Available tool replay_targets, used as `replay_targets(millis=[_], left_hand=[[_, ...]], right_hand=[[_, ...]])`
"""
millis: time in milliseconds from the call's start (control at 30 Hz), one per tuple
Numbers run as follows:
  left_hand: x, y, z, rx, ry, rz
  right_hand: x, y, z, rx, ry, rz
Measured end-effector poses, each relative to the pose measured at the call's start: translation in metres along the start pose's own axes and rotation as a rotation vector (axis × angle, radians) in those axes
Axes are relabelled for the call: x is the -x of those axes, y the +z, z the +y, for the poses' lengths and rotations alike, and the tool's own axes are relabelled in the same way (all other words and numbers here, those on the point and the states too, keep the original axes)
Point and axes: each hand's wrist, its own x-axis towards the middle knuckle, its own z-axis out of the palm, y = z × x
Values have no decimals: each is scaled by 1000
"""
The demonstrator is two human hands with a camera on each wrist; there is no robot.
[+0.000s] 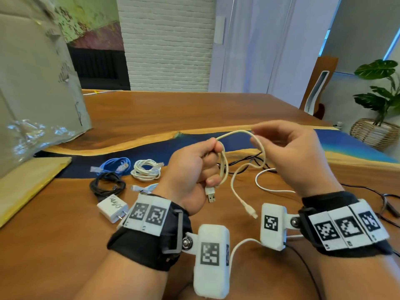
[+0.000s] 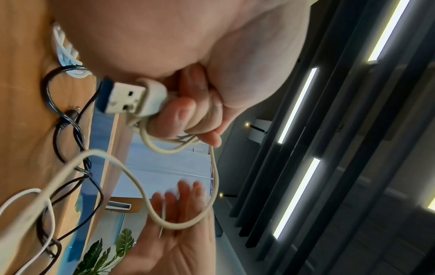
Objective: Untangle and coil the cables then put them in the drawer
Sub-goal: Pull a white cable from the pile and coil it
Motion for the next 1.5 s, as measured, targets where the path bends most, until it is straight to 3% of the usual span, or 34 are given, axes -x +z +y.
replay_targets(millis=[133, 333, 400, 567, 633, 733, 800, 900, 1067, 1200, 1367, 1500], left_hand=[[0, 2, -2, -41, 1, -7], [1, 4, -3, -211, 65, 75], [1, 5, -5, -268, 76, 93], [3, 5, -9, -402, 68, 39], [4, 5, -9, -541, 39, -27], [6, 9, -10, -611, -8, -162], [7, 10, -8, -541, -10, -208], [6, 5, -2, -343, -10, -246], [6, 3, 4, 162, -49, -232], [1, 8, 0, 370, 78, -127], [-9, 7, -10, 285, 238, 101], [-13, 3, -12, 6, 267, 226]], right_hand=[[6, 18, -6, -345, 46, -282], [4, 10, -13, -759, 302, -258], [3, 11, -10, -673, 308, -274], [2, -1, -7, 110, 31, -176], [2, -7, -7, 270, 10, -159], [1, -10, -5, 252, -61, -83], [0, -9, -5, 202, -118, -13], [-2, -6, -2, 155, -82, -2], [0, 4, -2, 168, 62, -283], [5, 16, -6, 371, 33, -552], [14, 26, -20, 497, 60, -669], [19, 27, -27, 560, 26, -788]])
